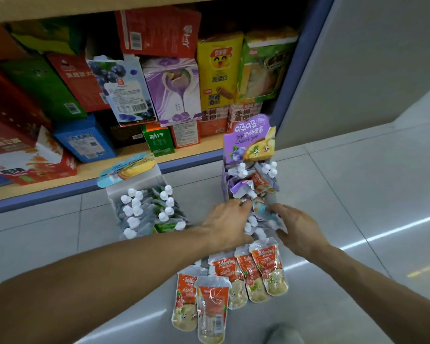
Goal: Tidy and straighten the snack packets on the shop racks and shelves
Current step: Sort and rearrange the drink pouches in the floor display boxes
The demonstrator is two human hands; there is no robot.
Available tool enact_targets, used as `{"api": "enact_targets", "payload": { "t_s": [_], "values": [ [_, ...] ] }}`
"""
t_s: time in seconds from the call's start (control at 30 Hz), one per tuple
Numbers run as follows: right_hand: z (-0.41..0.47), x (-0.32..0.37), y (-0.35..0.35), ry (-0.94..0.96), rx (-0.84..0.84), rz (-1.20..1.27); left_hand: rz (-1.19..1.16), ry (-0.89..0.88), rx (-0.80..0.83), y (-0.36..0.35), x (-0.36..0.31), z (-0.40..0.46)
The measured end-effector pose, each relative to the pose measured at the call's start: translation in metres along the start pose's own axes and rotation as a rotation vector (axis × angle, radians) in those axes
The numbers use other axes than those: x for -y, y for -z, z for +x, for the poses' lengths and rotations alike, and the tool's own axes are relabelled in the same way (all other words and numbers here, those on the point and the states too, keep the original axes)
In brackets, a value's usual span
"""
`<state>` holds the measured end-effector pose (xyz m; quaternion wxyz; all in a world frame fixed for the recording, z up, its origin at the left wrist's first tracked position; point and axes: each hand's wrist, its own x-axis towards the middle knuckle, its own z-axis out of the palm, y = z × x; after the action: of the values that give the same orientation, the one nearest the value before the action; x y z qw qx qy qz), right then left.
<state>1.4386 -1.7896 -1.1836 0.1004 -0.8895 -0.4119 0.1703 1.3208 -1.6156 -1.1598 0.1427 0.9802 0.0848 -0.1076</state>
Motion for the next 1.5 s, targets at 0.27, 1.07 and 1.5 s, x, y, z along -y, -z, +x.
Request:
{"api": "enact_targets", "payload": {
  "t_s": [0.27, 1.07, 1.5],
  "values": [
    [0.027, -0.016, 0.043, -0.098, -0.404, 0.174, -0.258, 0.196, -0.178, 0.004, 0.022, 0.024],
    [0.018, 0.125, 0.070, 0.149, -0.185, 1.113, -0.951, 0.292, -0.337, 0.073, 0.061, -0.107],
    [-0.001, 0.246, 0.006, 0.292, 0.442, 1.175, -1.669, 0.686, -0.471, 0.051, 0.103, -0.221]
  ]
}}
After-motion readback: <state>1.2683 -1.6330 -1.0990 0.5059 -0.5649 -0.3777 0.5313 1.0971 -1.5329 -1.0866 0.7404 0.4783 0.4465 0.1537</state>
